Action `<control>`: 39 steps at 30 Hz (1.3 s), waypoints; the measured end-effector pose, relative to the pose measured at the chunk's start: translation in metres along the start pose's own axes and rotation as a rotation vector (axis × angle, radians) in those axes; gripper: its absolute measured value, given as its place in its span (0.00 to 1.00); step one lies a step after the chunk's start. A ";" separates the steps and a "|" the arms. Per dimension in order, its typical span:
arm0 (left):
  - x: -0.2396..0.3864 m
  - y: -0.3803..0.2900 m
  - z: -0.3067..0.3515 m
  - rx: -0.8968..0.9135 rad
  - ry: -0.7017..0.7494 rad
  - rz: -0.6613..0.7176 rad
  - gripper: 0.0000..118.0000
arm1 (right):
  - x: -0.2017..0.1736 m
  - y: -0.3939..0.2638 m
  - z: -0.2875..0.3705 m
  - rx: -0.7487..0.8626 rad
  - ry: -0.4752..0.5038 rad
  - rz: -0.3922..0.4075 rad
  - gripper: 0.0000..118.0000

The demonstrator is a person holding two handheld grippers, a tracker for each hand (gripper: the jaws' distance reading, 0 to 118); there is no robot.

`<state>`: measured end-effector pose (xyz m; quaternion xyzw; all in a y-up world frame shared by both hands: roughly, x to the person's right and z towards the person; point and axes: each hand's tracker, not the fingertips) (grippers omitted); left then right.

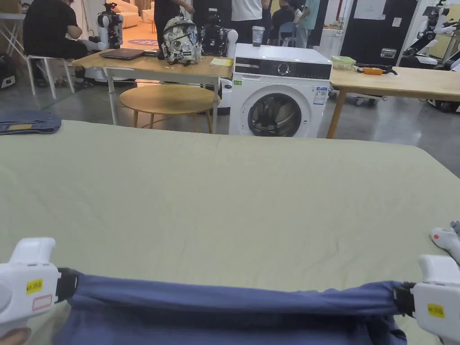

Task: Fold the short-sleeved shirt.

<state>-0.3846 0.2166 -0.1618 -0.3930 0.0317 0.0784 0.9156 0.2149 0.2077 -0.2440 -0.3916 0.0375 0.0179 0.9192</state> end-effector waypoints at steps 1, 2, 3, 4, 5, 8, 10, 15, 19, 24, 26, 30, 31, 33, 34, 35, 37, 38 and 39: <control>0.000 -0.011 -0.002 -0.021 0.002 0.000 0.00 | -0.001 -0.009 0.000 -0.016 -0.002 0.001 0.00; -0.001 -0.022 -0.004 -0.043 0.006 -0.001 0.00 | 0.000 -0.018 -0.002 -0.043 -0.005 0.007 0.00; -0.003 -0.029 -0.007 -0.061 0.015 -0.005 0.00 | 0.000 -0.024 -0.005 -0.061 -0.006 0.007 0.00; -0.003 -0.037 -0.010 -0.086 0.021 -0.019 0.00 | 0.001 -0.031 -0.009 -0.086 -0.010 0.013 0.00; -0.003 -0.045 -0.013 -0.106 0.028 -0.026 0.00 | -0.004 -0.039 -0.004 -0.104 -0.025 0.022 0.00; -0.005 -0.060 -0.020 -0.156 0.037 -0.043 0.00 | -0.002 -0.055 -0.018 -0.180 -0.049 0.040 0.00; -0.005 -0.067 -0.026 -0.175 0.052 -0.051 0.00 | -0.003 -0.063 -0.025 -0.229 -0.069 0.061 0.00; -0.004 -0.068 -0.041 -0.210 0.070 -0.071 0.00 | -0.004 -0.074 -0.045 -0.243 -0.083 0.071 0.00; -0.003 -0.067 -0.046 -0.220 0.078 -0.090 0.00 | -0.007 -0.076 -0.053 -0.236 -0.101 0.096 0.03; -0.004 -0.050 -0.028 -0.161 0.061 -0.002 0.05 | -0.019 -0.053 -0.026 -0.182 -0.144 0.127 0.37; -0.002 -0.036 -0.017 -0.098 0.074 0.041 0.15 | -0.025 -0.040 -0.009 -0.124 -0.182 0.147 0.59; 0.008 -0.011 0.000 0.015 0.006 0.044 0.21 | -0.033 -0.018 0.005 -0.026 -0.203 0.113 0.59; 0.009 -0.007 -0.002 0.051 0.009 0.032 0.22 | -0.037 -0.014 0.008 0.018 -0.184 0.097 0.59; 0.019 0.003 0.000 0.115 0.016 0.000 0.23 | -0.050 -0.007 0.018 0.105 -0.150 0.074 0.59; 0.026 0.006 0.000 0.155 0.022 -0.017 0.23 | -0.057 -0.005 0.019 0.147 -0.132 0.064 0.59; 0.035 0.007 0.003 0.221 0.035 -0.031 0.23 | -0.065 -0.003 0.021 0.192 -0.116 0.053 0.59; 0.048 0.009 0.008 0.340 0.038 -0.064 0.23 | -0.078 -0.002 0.018 0.289 -0.085 0.030 0.59; 0.056 0.011 0.011 0.399 0.045 -0.081 0.23 | -0.088 -0.002 0.020 0.339 -0.073 0.026 0.59; 0.061 0.010 0.012 0.448 0.058 -0.096 0.23 | -0.096 -0.002 0.022 0.385 -0.065 0.023 0.57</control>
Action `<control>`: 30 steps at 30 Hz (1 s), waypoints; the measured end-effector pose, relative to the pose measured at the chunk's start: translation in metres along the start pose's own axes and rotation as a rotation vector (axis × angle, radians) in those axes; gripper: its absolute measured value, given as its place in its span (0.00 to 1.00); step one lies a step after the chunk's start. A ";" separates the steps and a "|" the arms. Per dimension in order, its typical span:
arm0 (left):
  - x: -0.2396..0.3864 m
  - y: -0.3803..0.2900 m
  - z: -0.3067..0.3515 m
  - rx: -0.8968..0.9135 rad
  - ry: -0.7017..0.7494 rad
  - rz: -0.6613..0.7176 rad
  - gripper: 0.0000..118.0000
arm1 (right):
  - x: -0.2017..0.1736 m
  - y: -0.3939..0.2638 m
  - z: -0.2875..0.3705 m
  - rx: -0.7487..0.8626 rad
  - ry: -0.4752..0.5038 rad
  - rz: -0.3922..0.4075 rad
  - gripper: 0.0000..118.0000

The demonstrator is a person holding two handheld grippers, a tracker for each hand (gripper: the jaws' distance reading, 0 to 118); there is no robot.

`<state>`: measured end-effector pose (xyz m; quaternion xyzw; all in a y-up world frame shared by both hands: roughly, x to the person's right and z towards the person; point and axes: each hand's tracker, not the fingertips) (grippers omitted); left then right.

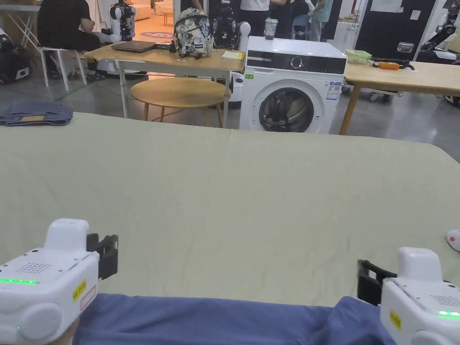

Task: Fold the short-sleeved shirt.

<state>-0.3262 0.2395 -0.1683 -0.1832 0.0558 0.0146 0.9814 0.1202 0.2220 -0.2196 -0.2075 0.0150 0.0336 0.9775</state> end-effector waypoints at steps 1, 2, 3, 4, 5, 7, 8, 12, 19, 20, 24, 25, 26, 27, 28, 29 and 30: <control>0.007 0.003 0.001 0.043 0.020 -0.023 0.23 | -0.010 0.001 0.002 0.045 0.004 -0.004 0.52; 0.014 0.006 0.002 0.079 0.036 -0.039 0.22 | -0.022 0.005 0.006 0.087 0.006 -0.005 0.46; 0.019 0.009 0.003 0.105 0.046 -0.043 0.22 | -0.031 0.007 0.007 0.110 0.005 -0.001 0.39; 0.024 0.011 0.004 0.132 0.055 -0.045 0.20 | -0.040 0.009 0.008 0.144 0.005 0.004 0.23; 0.028 0.013 0.005 0.154 0.065 -0.048 0.14 | -0.049 0.011 0.009 0.176 0.003 0.012 0.11; 0.035 0.016 0.005 0.182 0.096 -0.063 0.02 | -0.060 0.017 0.010 0.231 0.002 0.016 0.02; 0.032 0.014 0.000 0.204 0.107 -0.071 0.00 | -0.066 0.019 0.010 0.240 0.003 0.012 0.00; 0.032 0.012 0.000 0.244 0.090 -0.048 0.00 | -0.077 0.029 0.007 0.280 0.017 -0.035 0.00; 0.016 0.006 -0.003 0.176 0.078 -0.021 0.00 | -0.090 0.032 0.002 0.291 0.030 -0.060 0.00; 0.011 0.006 -0.003 0.137 0.063 -0.003 0.00 | -0.091 0.031 0.001 0.291 0.034 -0.059 0.00; -0.025 0.001 -0.003 -0.020 0.004 0.064 0.00 | -0.094 0.028 -0.002 0.275 0.038 -0.037 0.00; -0.037 -0.002 -0.004 -0.079 -0.008 0.075 0.00 | -0.095 0.027 -0.003 0.276 0.035 -0.028 0.00; -0.050 -0.006 -0.005 -0.111 -0.028 0.090 0.00 | -0.096 0.026 -0.003 0.276 0.035 -0.022 0.00; -0.063 -0.009 -0.008 -0.175 -0.072 0.113 0.00 | -0.096 0.026 -0.004 0.273 0.037 -0.018 0.00; -0.075 -0.013 -0.010 -0.223 -0.106 0.149 0.00 | -0.096 0.025 -0.005 0.267 0.041 -0.014 0.00; -0.089 -0.019 -0.012 -0.259 -0.121 0.192 0.00 | -0.096 0.024 -0.007 0.259 0.045 -0.010 0.00; -0.100 -0.023 -0.013 -0.292 -0.141 0.226 0.00 | -0.097 0.023 -0.008 0.250 0.050 -0.007 0.00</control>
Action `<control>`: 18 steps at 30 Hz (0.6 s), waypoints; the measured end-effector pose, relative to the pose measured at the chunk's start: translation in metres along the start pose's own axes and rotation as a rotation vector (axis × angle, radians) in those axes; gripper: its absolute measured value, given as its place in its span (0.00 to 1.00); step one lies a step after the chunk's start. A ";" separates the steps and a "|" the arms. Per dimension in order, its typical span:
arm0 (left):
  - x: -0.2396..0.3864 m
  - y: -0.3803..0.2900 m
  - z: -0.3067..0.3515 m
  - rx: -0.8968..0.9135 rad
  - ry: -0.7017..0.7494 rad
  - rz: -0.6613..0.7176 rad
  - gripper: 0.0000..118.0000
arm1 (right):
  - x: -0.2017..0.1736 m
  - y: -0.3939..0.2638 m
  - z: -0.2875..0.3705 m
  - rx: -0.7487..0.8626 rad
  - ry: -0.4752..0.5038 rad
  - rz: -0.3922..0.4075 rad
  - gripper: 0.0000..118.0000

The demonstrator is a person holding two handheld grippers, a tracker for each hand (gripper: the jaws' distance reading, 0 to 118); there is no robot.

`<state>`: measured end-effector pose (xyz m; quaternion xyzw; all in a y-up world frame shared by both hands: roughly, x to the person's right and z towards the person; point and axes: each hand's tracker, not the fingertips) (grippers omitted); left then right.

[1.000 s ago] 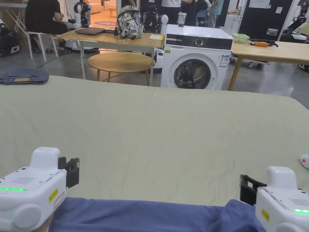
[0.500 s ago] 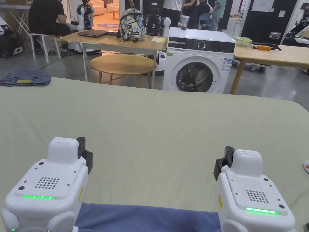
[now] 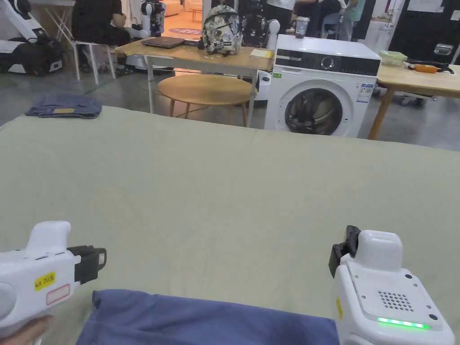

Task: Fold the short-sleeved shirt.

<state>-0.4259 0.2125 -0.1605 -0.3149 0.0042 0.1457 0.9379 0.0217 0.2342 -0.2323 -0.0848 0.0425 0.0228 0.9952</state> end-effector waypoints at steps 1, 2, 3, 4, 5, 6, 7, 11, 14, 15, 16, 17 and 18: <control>-0.015 -0.002 -0.001 -0.026 -0.033 0.036 0.00 | -0.001 -0.002 -0.002 -0.012 0.005 0.002 0.00; -0.022 -0.003 -0.001 -0.071 -0.047 0.072 0.00 | -0.001 -0.004 -0.003 -0.024 0.008 0.002 0.00; -0.032 -0.004 -0.003 -0.107 -0.064 0.098 0.06 | -0.002 -0.006 -0.004 -0.031 0.004 0.001 0.00; -0.043 -0.005 -0.007 -0.156 -0.099 0.127 0.15 | -0.004 -0.008 -0.005 -0.042 0.008 0.001 0.00; -0.068 -0.007 -0.018 -0.189 -0.138 0.164 0.24 | -0.005 -0.010 -0.006 -0.051 0.015 0.000 0.00; -0.078 -0.009 -0.022 -0.215 -0.164 0.197 0.34 | -0.006 -0.012 -0.006 -0.056 0.016 0.002 0.00; -0.088 -0.011 -0.027 -0.256 -0.221 0.245 0.53 | -0.008 -0.013 -0.007 -0.062 0.017 0.005 0.00; -0.099 -0.020 -0.043 -0.362 -0.259 0.300 0.72 | -0.011 -0.017 -0.008 -0.079 0.033 0.004 0.00; -0.098 -0.031 -0.057 -0.419 -0.342 0.321 0.72 | -0.014 -0.019 -0.009 -0.089 0.039 0.010 0.00; -0.099 -0.036 -0.064 -0.451 -0.352 0.351 0.72 | -0.014 -0.019 -0.009 -0.092 0.041 0.010 0.00; -0.101 -0.042 -0.073 -0.487 -0.376 0.375 0.72 | -0.014 -0.020 -0.009 -0.095 0.042 0.010 0.00; -0.104 -0.048 -0.078 -0.505 -0.419 0.399 0.72 | -0.014 -0.020 -0.009 -0.097 0.043 0.011 0.00; -0.103 -0.050 -0.080 -0.464 -0.462 0.436 0.72 | -0.014 -0.021 -0.009 -0.099 0.043 0.013 0.00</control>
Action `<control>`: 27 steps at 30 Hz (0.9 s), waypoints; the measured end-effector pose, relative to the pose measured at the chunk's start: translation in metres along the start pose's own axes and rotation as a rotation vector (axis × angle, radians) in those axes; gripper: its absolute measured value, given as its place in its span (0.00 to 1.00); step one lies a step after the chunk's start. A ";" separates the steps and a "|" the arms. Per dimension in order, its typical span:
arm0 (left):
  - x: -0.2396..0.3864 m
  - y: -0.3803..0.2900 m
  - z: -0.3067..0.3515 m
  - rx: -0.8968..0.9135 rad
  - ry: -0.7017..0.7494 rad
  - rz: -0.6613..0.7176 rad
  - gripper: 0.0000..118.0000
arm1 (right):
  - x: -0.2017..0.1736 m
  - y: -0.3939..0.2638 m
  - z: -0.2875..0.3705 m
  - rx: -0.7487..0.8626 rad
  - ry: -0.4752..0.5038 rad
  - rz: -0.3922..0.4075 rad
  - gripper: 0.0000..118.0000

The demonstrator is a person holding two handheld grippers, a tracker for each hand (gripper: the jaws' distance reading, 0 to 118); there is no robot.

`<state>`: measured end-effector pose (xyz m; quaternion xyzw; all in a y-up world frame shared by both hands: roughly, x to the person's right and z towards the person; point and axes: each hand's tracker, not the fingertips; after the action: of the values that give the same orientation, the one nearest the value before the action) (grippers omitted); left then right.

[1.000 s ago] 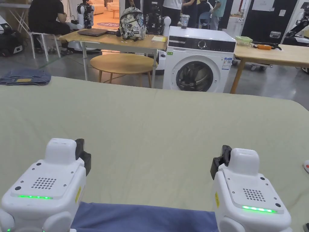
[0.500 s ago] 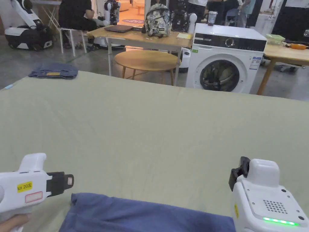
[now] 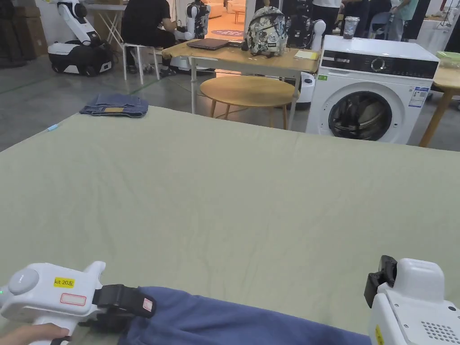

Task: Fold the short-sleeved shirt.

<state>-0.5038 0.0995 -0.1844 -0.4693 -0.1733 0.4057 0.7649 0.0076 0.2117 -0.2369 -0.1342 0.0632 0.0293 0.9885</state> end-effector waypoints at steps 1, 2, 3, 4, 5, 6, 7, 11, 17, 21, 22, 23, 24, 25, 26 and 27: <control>-0.001 -0.001 -0.001 0.031 -0.058 0.014 0.72 | 0.000 -0.001 0.000 -0.001 0.000 0.002 0.00; -0.004 0.000 -0.005 0.039 -0.113 0.052 0.72 | 0.000 -0.001 0.000 -0.003 -0.001 0.005 0.00; -0.018 0.005 -0.010 0.040 -0.153 0.096 0.72 | 0.000 -0.002 -0.001 -0.004 -0.001 0.007 0.00; -0.021 0.005 -0.017 0.030 -0.194 0.127 0.71 | 0.000 -0.002 -0.001 -0.007 -0.001 0.007 0.00; -0.022 0.004 -0.023 0.029 -0.205 0.119 0.67 | 0.001 -0.003 -0.001 -0.009 0.000 0.007 0.00; -0.021 0.002 -0.027 0.041 -0.198 0.103 0.58 | 0.001 -0.004 -0.002 -0.012 -0.002 0.007 0.00; -0.013 -0.002 -0.028 0.053 -0.183 0.082 0.37 | 0.001 -0.004 -0.002 -0.017 -0.003 0.006 0.00; -0.027 0.001 -0.044 0.064 -0.080 0.079 0.05 | 0.004 -0.004 -0.004 -0.025 -0.005 -0.005 0.00; 0.008 -0.012 -0.033 0.098 -0.033 0.061 0.03 | 0.009 -0.005 -0.005 -0.011 0.000 -0.016 0.00; 0.021 -0.005 -0.017 0.121 -0.025 0.063 0.02 | 0.012 -0.005 -0.005 -0.007 -0.007 -0.017 0.00; 0.027 -0.003 -0.011 0.128 -0.035 0.053 0.02 | 0.012 -0.005 -0.006 -0.007 -0.008 -0.019 0.00; 0.021 0.004 -0.004 0.145 -0.025 0.026 0.02 | 0.013 -0.005 -0.006 -0.007 -0.008 -0.020 0.00; 0.025 0.007 0.002 0.144 -0.005 0.010 0.02 | 0.013 -0.006 -0.006 -0.006 -0.008 -0.020 0.00; 0.030 0.010 0.010 0.149 0.014 0.000 0.02 | 0.013 -0.006 -0.006 -0.005 -0.007 -0.020 0.00; 0.033 0.012 0.017 0.161 0.030 -0.007 0.02 | 0.013 -0.006 -0.006 -0.004 -0.007 -0.019 0.00; 0.036 0.015 0.026 0.171 0.050 -0.018 0.02 | 0.013 -0.005 -0.007 -0.004 -0.005 -0.017 0.00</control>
<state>-0.5058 0.1461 -0.1881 -0.4107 -0.1230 0.4004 0.8099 0.0201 0.2051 -0.2437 -0.1366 0.0593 0.0213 0.9886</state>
